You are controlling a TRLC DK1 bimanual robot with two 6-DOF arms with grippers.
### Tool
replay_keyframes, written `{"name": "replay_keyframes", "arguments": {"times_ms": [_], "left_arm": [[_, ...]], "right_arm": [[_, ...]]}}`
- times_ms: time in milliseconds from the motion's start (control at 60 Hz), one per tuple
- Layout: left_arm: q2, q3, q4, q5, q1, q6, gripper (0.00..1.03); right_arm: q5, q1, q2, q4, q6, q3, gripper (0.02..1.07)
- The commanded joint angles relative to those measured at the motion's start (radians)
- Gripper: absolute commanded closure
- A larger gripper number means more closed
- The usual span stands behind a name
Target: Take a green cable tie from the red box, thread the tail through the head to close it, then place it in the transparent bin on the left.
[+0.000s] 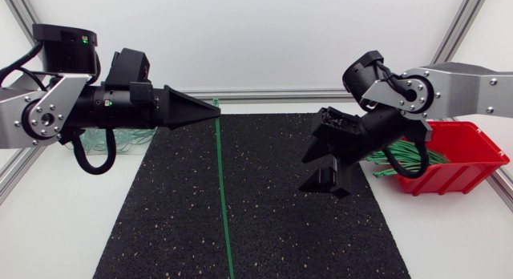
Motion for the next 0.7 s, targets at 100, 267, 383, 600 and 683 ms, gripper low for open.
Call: {"name": "replay_keyframes", "arguments": {"times_ms": [100,267,383,600,683], "left_arm": [[-0.002,0.039,-0.021,-0.009,-0.007,0.023,0.99],[0.0,0.039,-0.023,-0.02,-0.013,0.026,0.99],[0.001,0.046,-0.031,-0.031,-0.024,0.026,0.99],[0.018,0.081,-0.081,-0.037,-0.036,0.026,0.99],[0.036,0.098,-0.109,-0.029,-0.036,0.028,0.99]], "right_arm": [[0.062,-0.009,-0.03,0.04,0.007,-0.022,0.06],[0.081,0.02,-0.064,0.018,-0.105,-0.065,0.06],[0.13,0.019,-0.053,0.024,-0.132,-0.085,0.06],[0.171,0.019,-0.188,0.432,-0.258,-0.272,0.06],[0.123,0.023,-0.229,0.595,-0.306,-0.351,0.06]]}}
